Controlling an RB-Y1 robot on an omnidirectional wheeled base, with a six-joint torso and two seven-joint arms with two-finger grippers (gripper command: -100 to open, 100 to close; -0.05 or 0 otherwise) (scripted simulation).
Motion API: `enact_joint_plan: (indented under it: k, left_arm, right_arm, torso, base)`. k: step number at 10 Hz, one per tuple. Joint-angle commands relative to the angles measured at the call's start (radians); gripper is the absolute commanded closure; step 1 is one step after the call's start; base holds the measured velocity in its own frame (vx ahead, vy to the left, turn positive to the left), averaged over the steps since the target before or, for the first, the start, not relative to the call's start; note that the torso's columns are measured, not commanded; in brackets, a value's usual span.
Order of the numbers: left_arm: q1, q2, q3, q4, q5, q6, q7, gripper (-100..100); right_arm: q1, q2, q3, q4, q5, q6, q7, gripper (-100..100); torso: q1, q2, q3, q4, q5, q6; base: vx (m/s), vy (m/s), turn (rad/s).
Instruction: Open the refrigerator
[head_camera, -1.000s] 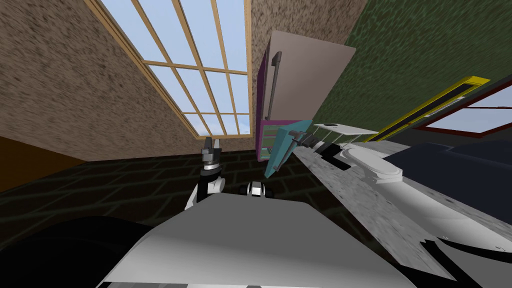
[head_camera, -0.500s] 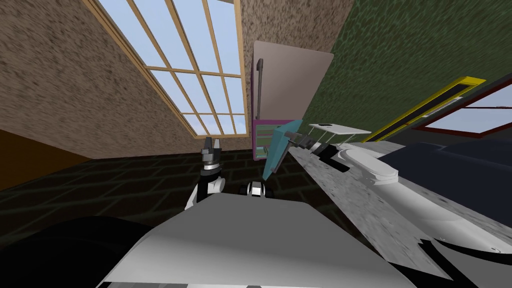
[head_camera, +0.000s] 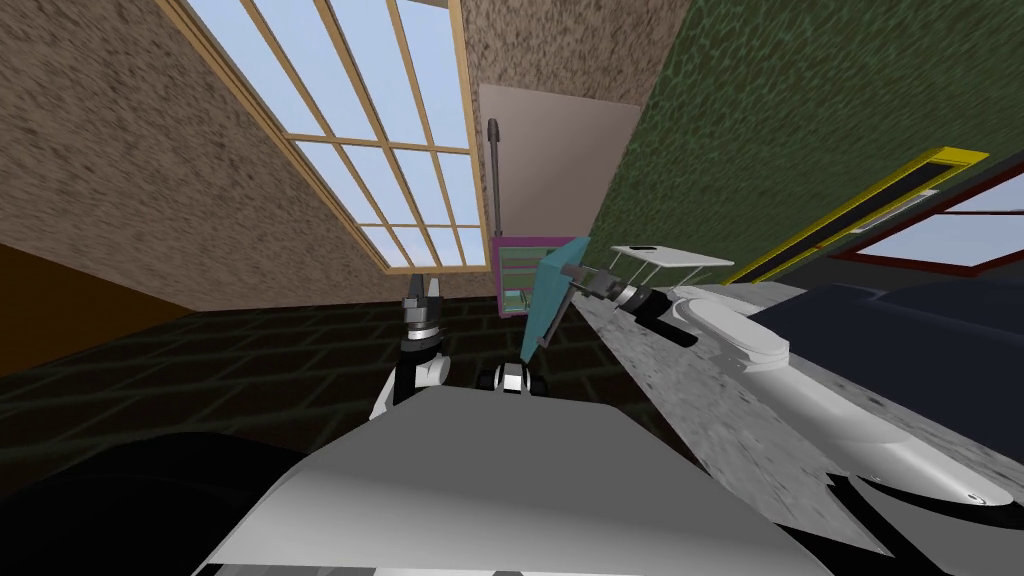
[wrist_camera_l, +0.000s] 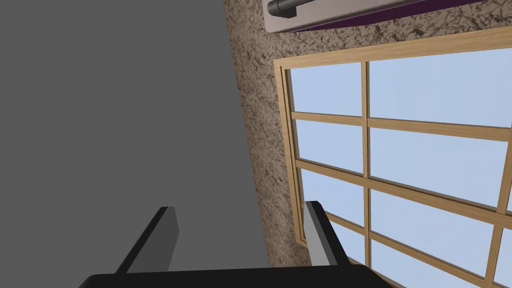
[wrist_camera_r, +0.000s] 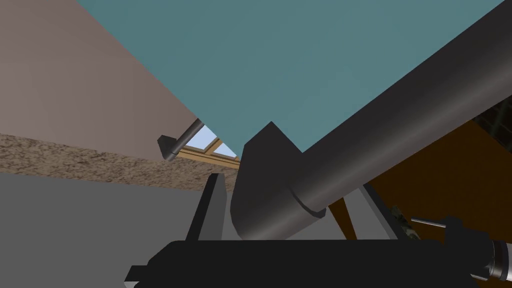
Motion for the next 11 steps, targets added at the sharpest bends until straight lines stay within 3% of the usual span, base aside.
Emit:
enact_joint_plan:
  k: [1, 5, 11]
  left_arm:
    - [0.0, 0.0, 0.0, 0.0, 0.0, 0.0, 0.0, 0]
    - [0.0, 0.0, 0.0, 0.0, 0.0, 0.0, 0.0, 0]
    - [0.0, 0.0, 0.0, 0.0, 0.0, 0.0, 0.0, 0]
  right_arm:
    - [0.001, 0.002, 0.004, -0.023, -0.004, -0.015, 0.002, 100]
    - [0.005, 0.007, 0.013, -0.063, -0.012, -0.044, 0.006, 100]
    - [0.012, 0.017, 0.032, -0.144, -0.027, -0.102, 0.014, 100]
  torso:
    - [0.008, -0.002, -0.001, -0.001, 0.002, -0.001]
    - [-0.006, -0.004, -0.004, 0.001, 0.0, 0.0]
    - [0.001, -0.009, -0.007, -0.001, 0.002, -0.003]
  base:
    - [0.001, -0.167, 0.009]
    - [0.013, -0.25, 0.039]
    - [0.013, -0.262, 0.035]
